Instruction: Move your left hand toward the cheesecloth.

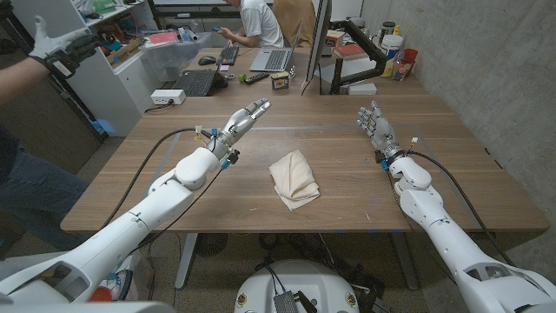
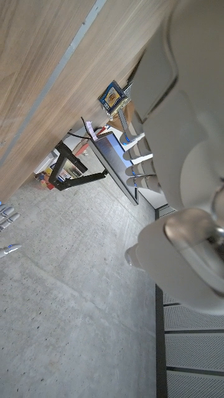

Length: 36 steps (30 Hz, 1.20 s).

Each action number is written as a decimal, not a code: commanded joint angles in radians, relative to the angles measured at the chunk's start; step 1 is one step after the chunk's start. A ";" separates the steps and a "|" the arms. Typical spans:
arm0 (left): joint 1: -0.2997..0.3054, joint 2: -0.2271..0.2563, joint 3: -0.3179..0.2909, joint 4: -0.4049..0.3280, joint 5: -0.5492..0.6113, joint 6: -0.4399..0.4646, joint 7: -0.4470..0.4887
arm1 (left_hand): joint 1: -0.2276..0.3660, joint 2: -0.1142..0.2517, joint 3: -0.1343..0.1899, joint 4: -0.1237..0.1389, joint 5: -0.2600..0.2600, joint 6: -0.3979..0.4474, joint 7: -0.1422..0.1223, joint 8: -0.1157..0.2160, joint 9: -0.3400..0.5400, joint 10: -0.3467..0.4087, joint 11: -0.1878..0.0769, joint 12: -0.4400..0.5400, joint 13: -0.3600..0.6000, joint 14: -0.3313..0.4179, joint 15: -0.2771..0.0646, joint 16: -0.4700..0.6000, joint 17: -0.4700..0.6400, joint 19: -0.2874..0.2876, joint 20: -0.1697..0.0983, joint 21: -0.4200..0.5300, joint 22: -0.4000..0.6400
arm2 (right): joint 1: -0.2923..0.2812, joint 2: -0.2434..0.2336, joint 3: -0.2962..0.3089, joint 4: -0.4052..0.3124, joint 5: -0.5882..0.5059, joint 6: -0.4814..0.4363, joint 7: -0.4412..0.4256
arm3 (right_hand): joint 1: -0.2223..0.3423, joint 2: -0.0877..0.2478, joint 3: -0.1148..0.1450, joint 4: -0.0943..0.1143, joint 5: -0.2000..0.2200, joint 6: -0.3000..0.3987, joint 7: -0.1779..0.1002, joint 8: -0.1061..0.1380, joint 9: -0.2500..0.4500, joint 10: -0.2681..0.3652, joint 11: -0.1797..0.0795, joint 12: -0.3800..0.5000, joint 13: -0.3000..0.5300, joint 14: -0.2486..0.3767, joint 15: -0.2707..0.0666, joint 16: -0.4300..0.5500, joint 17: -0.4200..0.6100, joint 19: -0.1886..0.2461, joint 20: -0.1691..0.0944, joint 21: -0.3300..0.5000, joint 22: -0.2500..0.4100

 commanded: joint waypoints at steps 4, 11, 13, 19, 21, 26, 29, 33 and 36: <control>0.005 0.019 0.008 -0.036 0.075 -0.011 0.019 | 0.014 0.001 0.001 -0.004 -0.004 -0.001 -0.001 -0.002 0.002 0.005 -0.004 0.000 0.002 0.000 0.001 -0.002 0.003 -0.005 0.002 -0.003 0.002 | -0.001 0.002 0.002 -0.004 -0.004 -0.002 -0.005 | 0.001 0.008 0.004 -0.004 0.003 0.006 0.001 0.005 0.003 0.007 -0.002 0.004 0.002 0.010 -0.001 0.002 0.006 0.010 -0.006 -0.005 0.005; 0.003 0.023 0.016 -0.043 0.106 -0.005 0.030 | 0.015 0.001 0.000 -0.005 -0.005 -0.002 -0.004 -0.003 0.002 0.006 -0.005 0.000 0.002 0.001 0.001 -0.002 0.003 -0.007 0.004 -0.003 0.002 | -0.003 0.000 0.005 -0.006 -0.001 -0.002 -0.005 | 0.001 0.009 0.003 -0.005 0.003 0.007 0.001 0.005 0.003 0.008 -0.002 0.004 0.002 0.010 -0.001 0.002 0.006 0.010 -0.006 -0.006 0.005; 0.000 0.025 0.020 -0.045 0.119 -0.004 0.032 | 0.016 0.001 0.000 -0.005 -0.005 -0.004 -0.006 -0.003 0.002 0.006 -0.008 0.000 0.002 0.001 0.001 -0.002 0.003 -0.007 0.005 -0.003 0.002 | -0.002 0.001 0.006 -0.003 0.000 -0.001 -0.004 | 0.001 0.009 0.003 -0.005 0.003 0.007 0.001 0.005 0.003 0.007 -0.003 0.003 0.002 0.010 0.000 0.002 0.006 0.011 -0.006 -0.007 0.005; -0.006 0.027 0.029 -0.056 0.150 0.005 0.040 | 0.018 0.002 -0.001 -0.006 -0.006 -0.008 -0.012 -0.005 0.002 0.006 -0.007 -0.001 0.002 0.000 0.001 -0.002 0.003 -0.008 0.008 -0.003 0.002 | 0.001 0.002 0.008 0.005 0.003 0.003 0.002 | 0.001 0.009 0.002 -0.005 0.003 0.007 0.001 0.005 0.003 0.008 -0.003 0.003 0.002 0.011 0.000 0.002 0.006 0.011 -0.006 -0.008 0.005; -0.006 0.027 0.032 -0.062 0.163 0.009 0.048 | 0.019 0.002 -0.001 -0.006 -0.006 -0.008 -0.012 -0.005 0.002 0.004 -0.009 -0.001 0.002 0.001 0.002 -0.002 0.004 -0.008 0.008 -0.003 0.002 | 0.002 0.002 0.008 0.006 0.003 0.003 0.003 | 0.001 0.009 0.002 -0.005 0.003 0.007 0.002 0.005 0.003 0.009 -0.003 0.004 0.002 0.011 0.000 0.001 0.006 0.011 -0.006 -0.009 0.005; -0.005 0.031 0.033 -0.075 0.183 0.012 0.061 | 0.021 0.003 -0.001 -0.007 -0.006 -0.012 -0.012 -0.006 0.002 0.001 -0.008 -0.003 0.002 0.000 0.002 -0.002 0.004 -0.009 0.011 -0.003 0.002 | 0.002 0.002 0.010 0.011 0.004 0.005 0.007 | 0.001 0.009 0.002 -0.006 0.003 0.007 0.001 0.005 0.003 0.009 -0.003 0.003 0.002 0.011 0.000 0.001 0.006 0.012 -0.007 -0.010 0.005; -0.004 0.034 0.034 -0.085 0.192 0.018 0.064 | 0.022 0.004 -0.001 -0.007 -0.006 -0.013 -0.014 -0.007 0.002 -0.001 -0.009 -0.003 0.002 -0.001 0.003 -0.003 0.004 -0.010 0.012 -0.003 0.002 | 0.003 0.002 0.010 0.013 0.005 0.006 0.009 | 0.001 0.010 0.002 -0.006 0.003 0.008 0.001 0.005 0.003 0.009 -0.003 0.003 0.002 0.011 0.000 0.001 0.006 0.012 -0.007 -0.010 0.005; -0.002 0.040 0.036 -0.096 0.208 0.025 0.069 | 0.023 0.004 -0.002 -0.008 -0.007 -0.014 -0.014 -0.006 0.002 -0.001 -0.007 -0.003 0.002 0.000 0.002 -0.002 0.004 -0.011 0.013 -0.003 0.002 | 0.003 0.002 0.011 0.014 0.006 0.008 0.012 | 0.001 0.010 0.002 -0.006 0.003 0.007 0.000 0.005 0.003 0.010 -0.003 0.004 0.002 0.011 0.000 0.001 0.006 0.012 -0.006 -0.011 0.005; -0.002 0.045 0.040 -0.107 0.222 0.032 0.071 | 0.024 0.005 -0.002 -0.008 -0.007 -0.013 -0.014 -0.006 0.002 0.000 -0.008 -0.003 0.002 0.000 0.001 -0.002 0.004 -0.011 0.014 -0.003 0.002 | 0.004 0.002 0.011 0.015 0.007 0.010 0.017 | 0.001 0.010 0.001 -0.006 0.003 0.008 0.001 0.005 0.003 0.011 -0.003 0.004 0.002 0.011 0.000 0.001 0.006 0.012 -0.006 -0.011 0.005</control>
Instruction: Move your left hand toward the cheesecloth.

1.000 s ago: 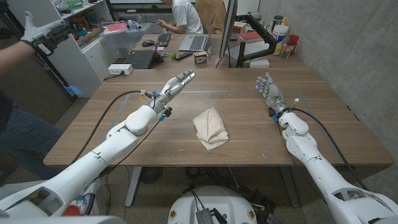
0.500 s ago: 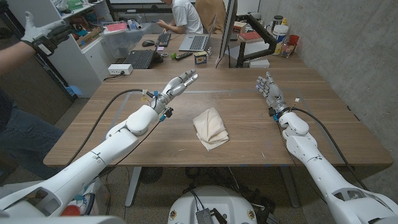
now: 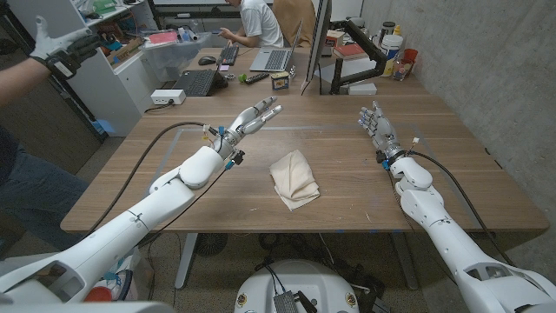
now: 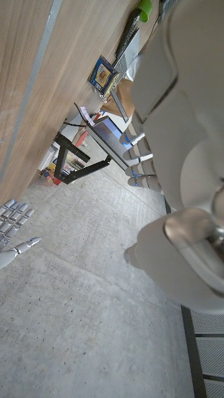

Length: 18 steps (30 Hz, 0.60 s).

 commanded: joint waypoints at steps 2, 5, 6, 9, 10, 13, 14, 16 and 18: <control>0.000 0.019 0.015 -0.046 0.055 0.023 0.015 | 0.012 0.000 0.002 -0.004 0.002 -0.003 -0.004 -0.001 0.002 -0.005 -0.003 -0.003 0.002 0.000 0.001 -0.002 0.004 -0.002 0.004 -0.003 0.003 | 0.002 0.001 0.003 0.007 0.006 0.008 0.015 | 0.001 0.010 0.001 -0.006 0.003 0.008 0.001 0.005 0.003 0.010 -0.004 0.004 0.002 0.011 0.000 0.001 0.006 0.006 0.000 -0.004 0.005; -0.002 0.018 0.019 -0.045 0.066 0.014 0.017 | 0.013 0.000 0.002 -0.004 0.001 -0.004 -0.005 -0.001 0.002 -0.006 -0.003 -0.003 0.002 -0.001 0.001 -0.002 0.004 -0.002 0.009 -0.003 0.003 | 0.001 0.002 0.004 0.004 0.006 0.008 0.011 | 0.000 0.010 0.001 -0.007 0.003 0.008 0.001 0.005 0.003 0.011 -0.003 0.004 0.002 0.011 -0.001 0.001 0.006 0.006 0.000 -0.005 0.006; -0.001 0.018 0.020 -0.046 0.074 0.012 0.022 | 0.013 0.000 0.002 -0.004 0.001 -0.004 -0.005 -0.002 0.002 -0.006 -0.004 -0.003 0.002 -0.001 0.000 -0.003 0.004 -0.002 0.010 -0.003 0.003 | 0.000 0.002 0.004 0.003 0.005 0.008 0.010 | 0.000 0.011 0.001 -0.007 0.003 0.008 0.001 0.005 0.003 0.009 -0.003 0.003 0.002 0.011 0.000 0.001 0.006 0.006 0.000 -0.005 0.006; -0.003 0.022 0.025 -0.054 0.099 0.015 0.029 | 0.014 0.000 0.002 -0.005 0.001 -0.004 -0.007 -0.001 0.002 -0.008 -0.005 -0.004 0.002 -0.004 0.001 -0.003 0.004 -0.002 0.010 -0.003 0.003 | -0.001 0.002 0.005 0.003 0.006 0.010 0.010 | 0.000 0.011 0.001 -0.007 0.003 0.008 0.000 0.005 0.003 0.009 -0.003 0.003 0.002 0.012 0.000 0.001 0.006 0.007 0.000 -0.005 0.006; -0.002 0.022 0.025 -0.055 0.101 0.014 0.030 | 0.014 0.000 0.001 -0.005 0.001 -0.004 -0.007 -0.001 0.002 -0.008 -0.004 -0.004 0.002 -0.006 0.000 -0.004 0.004 -0.002 0.011 -0.003 0.003 | -0.001 0.003 0.006 0.003 0.006 0.011 0.009 | 0.000 0.011 0.001 -0.007 0.003 0.007 0.000 0.005 0.003 0.009 -0.002 0.003 0.002 0.012 0.000 0.001 0.006 0.007 0.000 -0.005 0.006; -0.004 0.027 0.030 -0.062 0.120 0.019 0.031 | 0.016 0.001 0.001 -0.005 0.001 -0.004 -0.006 -0.001 0.003 -0.008 -0.005 -0.004 0.003 -0.012 -0.004 -0.007 0.004 -0.003 0.009 -0.003 0.003 | -0.003 0.003 0.007 0.002 0.008 0.013 0.008 | 0.000 0.011 0.001 -0.007 0.003 0.008 0.000 0.005 0.003 0.009 -0.003 0.003 0.002 0.012 0.000 0.001 0.006 0.007 0.000 -0.006 0.006; -0.005 0.028 0.032 -0.064 0.128 0.020 0.033 | 0.016 0.001 0.001 -0.006 0.001 -0.003 -0.007 0.000 0.003 -0.007 -0.006 -0.003 0.003 -0.013 -0.004 -0.007 0.004 -0.004 0.008 -0.003 0.003 | -0.003 0.003 0.007 0.001 0.008 0.014 0.009 | 0.000 0.011 0.000 -0.007 0.003 0.008 0.001 0.005 0.003 0.010 -0.002 0.003 0.002 0.013 0.000 0.001 0.006 0.007 0.000 -0.006 0.006; -0.006 0.032 0.036 -0.070 0.143 0.027 0.033 | 0.017 0.001 0.001 -0.006 0.001 0.000 -0.007 0.001 0.003 -0.002 -0.009 -0.001 0.003 -0.013 -0.004 -0.006 0.004 -0.004 0.008 -0.003 0.003 | -0.005 0.003 0.007 0.000 0.008 0.014 0.008 | 0.000 0.011 0.000 -0.007 0.003 0.009 0.000 0.005 0.003 0.010 -0.002 0.003 0.002 0.013 0.000 0.001 0.006 0.008 0.000 -0.007 0.006; -0.010 0.035 0.040 -0.073 0.151 0.030 0.028 | 0.019 0.001 0.000 -0.007 0.000 0.002 -0.007 0.002 0.003 0.008 -0.013 0.003 0.003 -0.011 -0.006 -0.005 0.004 -0.004 0.008 -0.002 0.003 | -0.005 0.003 0.007 0.000 0.008 0.014 0.007 | 0.000 0.012 0.000 -0.007 0.003 0.009 0.001 0.005 0.003 0.009 -0.001 0.003 0.002 0.013 0.001 0.001 0.006 0.008 0.001 -0.007 0.006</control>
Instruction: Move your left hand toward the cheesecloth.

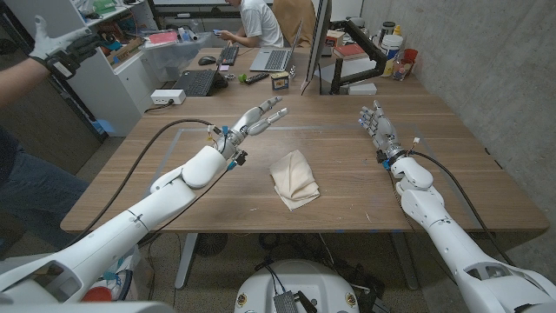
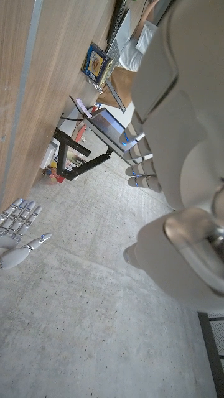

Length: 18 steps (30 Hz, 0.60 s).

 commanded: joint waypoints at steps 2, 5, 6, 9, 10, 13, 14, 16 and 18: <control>-0.010 0.017 0.021 -0.026 0.080 0.020 0.004 | 0.015 -0.002 0.000 -0.007 0.000 0.005 -0.008 0.003 0.003 0.013 -0.011 0.007 0.003 -0.005 -0.001 0.002 0.004 -0.002 0.001 -0.002 0.003 | -0.007 0.001 0.003 -0.005 0.003 0.005 -0.004 | 0.000 0.012 0.003 -0.005 0.003 0.010 0.000 0.005 0.003 0.006 0.001 0.003 0.002 0.013 0.001 0.001 0.006 0.008 0.000 -0.008 0.006; -0.015 0.020 0.026 -0.029 0.091 0.023 -0.002 | 0.017 -0.002 -0.001 -0.008 0.000 0.011 -0.010 0.005 0.003 0.021 -0.012 0.010 0.004 -0.002 -0.002 0.004 0.004 -0.001 0.002 -0.001 0.003 | -0.008 0.002 0.003 -0.006 0.003 0.005 -0.005 | 0.000 0.012 0.003 -0.005 0.003 0.010 0.000 0.005 0.003 0.006 0.001 0.003 0.002 0.013 0.001 0.001 0.006 0.008 0.001 -0.008 0.006; -0.017 0.021 0.028 -0.029 0.095 0.023 -0.003 | 0.018 -0.002 -0.001 -0.008 0.000 0.015 -0.011 0.007 0.003 0.024 -0.018 0.011 0.004 0.001 -0.002 0.005 0.004 -0.001 0.002 -0.001 0.003 | -0.008 0.001 0.003 -0.006 0.003 0.005 -0.005 | 0.000 0.012 0.002 -0.005 0.003 0.009 0.000 0.005 0.003 0.005 0.001 0.002 0.002 0.013 0.001 0.001 0.006 0.008 0.001 -0.009 0.006; -0.021 0.023 0.032 -0.031 0.105 0.023 -0.006 | 0.020 -0.001 -0.002 -0.009 0.000 0.025 -0.013 0.010 0.003 0.026 -0.019 0.012 0.004 0.002 -0.004 0.006 0.005 0.000 0.002 0.000 0.003 | -0.008 0.001 0.003 -0.007 0.003 0.004 -0.006 | 0.000 0.012 0.002 -0.005 0.003 0.010 0.000 0.005 0.003 0.004 0.000 0.002 0.002 0.013 0.001 0.001 0.006 0.008 0.002 -0.009 0.006; -0.022 0.025 0.034 -0.034 0.113 0.027 -0.006 | 0.020 -0.001 -0.002 -0.009 0.000 0.026 -0.015 0.011 0.003 0.025 -0.015 0.011 0.005 0.002 -0.004 0.005 0.005 0.000 0.002 0.000 0.003 | -0.008 0.001 0.003 -0.008 0.003 0.004 -0.006 | 0.000 0.012 0.002 -0.005 0.003 0.009 0.000 0.005 0.003 0.004 0.001 0.002 0.002 0.014 0.000 0.001 0.006 0.008 0.001 -0.010 0.006; -0.027 0.031 0.040 -0.043 0.138 0.037 -0.007 | 0.022 -0.001 -0.002 -0.010 0.000 0.031 -0.021 0.012 0.003 0.025 -0.015 0.011 0.005 0.002 -0.004 0.005 0.005 0.002 0.003 0.001 0.003 | -0.008 0.001 0.003 -0.007 0.004 0.003 -0.007 | 0.000 0.012 0.002 -0.005 0.003 0.009 -0.001 0.005 0.003 0.003 0.003 0.001 0.002 0.013 0.000 0.001 0.006 0.008 0.002 -0.010 0.006; -0.029 0.032 0.042 -0.045 0.147 0.041 -0.007 | 0.024 -0.002 -0.002 -0.011 0.000 0.031 -0.022 0.012 0.003 0.025 -0.014 0.011 0.005 0.003 -0.004 0.005 0.005 0.005 0.008 0.002 0.003 | -0.008 0.001 0.003 -0.007 0.004 0.003 -0.007 | 0.000 0.012 0.002 -0.005 0.003 0.009 -0.001 0.005 0.003 0.003 0.003 0.001 0.002 0.013 0.000 0.001 0.006 0.008 0.002 -0.010 0.006; -0.034 0.037 0.047 -0.052 0.163 0.053 -0.011 | 0.026 -0.002 -0.003 -0.012 0.000 0.033 -0.025 0.012 0.003 0.025 -0.019 0.011 0.005 0.003 -0.005 0.006 0.005 0.008 0.016 0.003 0.003 | -0.009 0.001 0.003 -0.007 0.004 0.002 -0.007 | 0.000 0.013 0.001 -0.006 0.003 0.009 -0.001 0.005 0.003 0.003 0.002 0.001 0.002 0.013 0.000 0.001 0.006 0.008 0.003 -0.011 0.006; -0.037 0.040 0.051 -0.058 0.176 0.063 -0.014 | 0.032 -0.003 -0.003 -0.015 0.000 0.041 -0.032 0.015 0.003 0.033 -0.013 0.014 0.006 0.011 -0.006 0.008 0.005 0.016 0.027 0.006 0.003 | -0.010 0.000 0.004 -0.009 0.004 0.003 -0.008 | 0.000 0.013 0.001 -0.006 0.003 0.009 -0.001 0.005 0.003 0.002 0.002 0.001 0.002 0.012 0.000 0.000 0.006 0.008 0.002 -0.011 0.006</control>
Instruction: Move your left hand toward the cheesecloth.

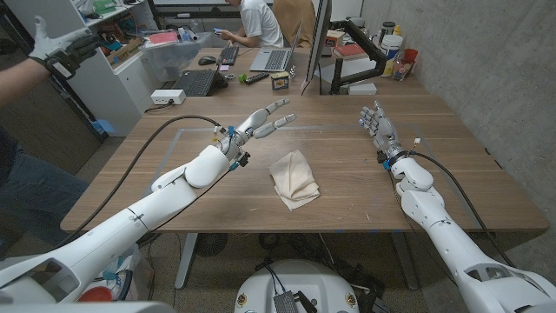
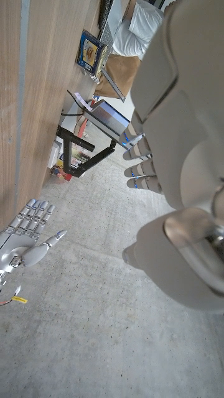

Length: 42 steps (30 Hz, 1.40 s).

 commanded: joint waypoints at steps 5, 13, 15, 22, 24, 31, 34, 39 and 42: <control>-0.026 0.022 0.032 -0.037 0.090 0.055 -0.023 | 0.028 0.000 -0.005 -0.012 0.000 0.048 -0.012 0.018 0.003 0.044 0.011 0.017 0.008 0.044 0.001 0.019 0.006 0.024 0.024 0.012 0.003 | -0.006 -0.003 0.002 -0.009 0.002 -0.003 -0.006 | 0.005 0.007 0.001 -0.006 0.003 0.010 -0.001 0.005 0.003 0.001 0.001 0.001 0.002 0.007 -0.004 0.000 0.001 0.008 0.006 -0.005 0.001; -0.043 0.033 0.052 -0.055 0.131 0.082 -0.047 | 0.035 -0.001 -0.008 -0.015 -0.001 0.066 -0.022 0.022 0.003 0.059 0.004 0.020 0.009 0.060 0.002 0.022 0.008 0.047 0.046 0.018 0.003 | -0.008 -0.005 0.004 -0.014 0.004 -0.003 -0.007 | 0.004 0.008 0.000 -0.006 0.003 0.011 -0.003 0.005 0.003 0.001 0.003 0.000 0.002 0.007 -0.003 0.000 0.001 0.007 0.010 -0.006 0.001; -0.048 0.036 0.057 -0.061 0.141 0.091 -0.056 | 0.036 -0.001 -0.009 -0.015 -0.001 0.067 -0.023 0.021 0.003 0.059 0.005 0.020 0.010 0.061 0.002 0.022 0.008 0.050 0.057 0.019 0.003 | -0.008 -0.006 0.004 -0.015 0.004 -0.004 -0.007 | 0.004 0.008 0.000 -0.006 0.003 0.011 -0.002 0.005 0.003 0.002 0.004 0.001 0.002 0.008 -0.002 0.001 0.001 0.007 0.010 -0.007 0.001; -0.058 0.042 0.071 -0.073 0.168 0.107 -0.071 | 0.039 -0.002 -0.011 -0.016 -0.001 0.076 -0.026 0.022 0.003 0.064 0.006 0.021 0.011 0.075 0.006 0.026 0.009 0.051 0.068 0.018 0.003 | -0.006 -0.006 0.003 -0.013 0.006 -0.003 -0.004 | 0.004 0.008 -0.001 -0.007 0.003 0.011 -0.003 0.005 0.003 0.002 0.003 0.001 0.002 0.008 -0.002 0.001 0.001 0.008 0.010 -0.008 0.002; -0.059 0.042 0.075 -0.076 0.178 0.110 -0.071 | 0.039 -0.002 -0.011 -0.017 -0.002 0.077 -0.027 0.022 0.004 0.064 0.005 0.021 0.011 0.076 0.006 0.026 0.009 0.051 0.067 0.017 0.003 | -0.005 -0.006 0.003 -0.012 0.005 -0.003 -0.004 | 0.004 0.008 -0.001 -0.007 0.003 0.011 -0.003 0.005 0.003 0.002 0.003 0.000 0.002 0.009 -0.002 0.001 0.001 0.008 0.011 -0.008 0.002; -0.066 0.045 0.084 -0.082 0.191 0.116 -0.085 | 0.041 -0.002 -0.012 -0.017 -0.002 0.079 -0.026 0.022 0.004 0.064 0.004 0.020 0.012 0.078 0.007 0.026 0.010 0.052 0.068 0.017 0.003 | -0.002 -0.004 0.004 -0.006 0.006 -0.001 -0.003 | 0.004 0.009 -0.001 -0.008 0.003 0.011 -0.003 0.005 0.003 0.001 0.000 0.000 0.002 0.009 -0.001 0.000 0.001 0.008 0.011 -0.009 0.002; -0.068 0.046 0.087 -0.085 0.194 0.122 -0.092 | 0.041 -0.001 -0.013 -0.017 -0.002 0.079 -0.027 0.021 0.004 0.063 0.004 0.019 0.012 0.082 0.008 0.027 0.010 0.051 0.071 0.016 0.003 | -0.001 -0.003 0.004 -0.003 0.007 0.001 -0.001 | 0.004 0.009 -0.001 -0.008 0.003 0.011 -0.003 0.005 0.003 0.002 0.001 0.001 0.002 0.009 -0.002 0.001 0.001 0.008 0.012 -0.009 0.002; -0.073 0.046 0.093 -0.086 0.202 0.127 -0.102 | 0.042 -0.001 -0.015 -0.017 -0.002 0.081 -0.028 0.020 0.004 0.067 0.012 0.021 0.013 0.089 0.011 0.029 0.011 0.051 0.074 0.016 0.004 | -0.001 -0.002 0.006 -0.001 0.008 0.003 -0.001 | 0.004 0.009 -0.002 -0.008 0.003 0.011 -0.004 0.005 0.003 0.002 0.003 0.000 0.002 0.009 -0.002 0.001 0.001 0.009 0.012 -0.010 0.002; -0.076 0.048 0.097 -0.089 0.212 0.133 -0.106 | 0.043 -0.001 -0.015 -0.017 -0.002 0.081 -0.028 0.020 0.004 0.069 0.009 0.021 0.013 0.090 0.011 0.028 0.012 0.052 0.077 0.015 0.004 | -0.002 -0.002 0.007 -0.001 0.009 0.004 0.000 | 0.004 0.009 -0.002 -0.008 0.003 0.011 -0.004 0.005 0.003 0.002 0.000 0.001 0.002 0.009 -0.003 0.000 0.001 0.009 0.011 -0.010 0.002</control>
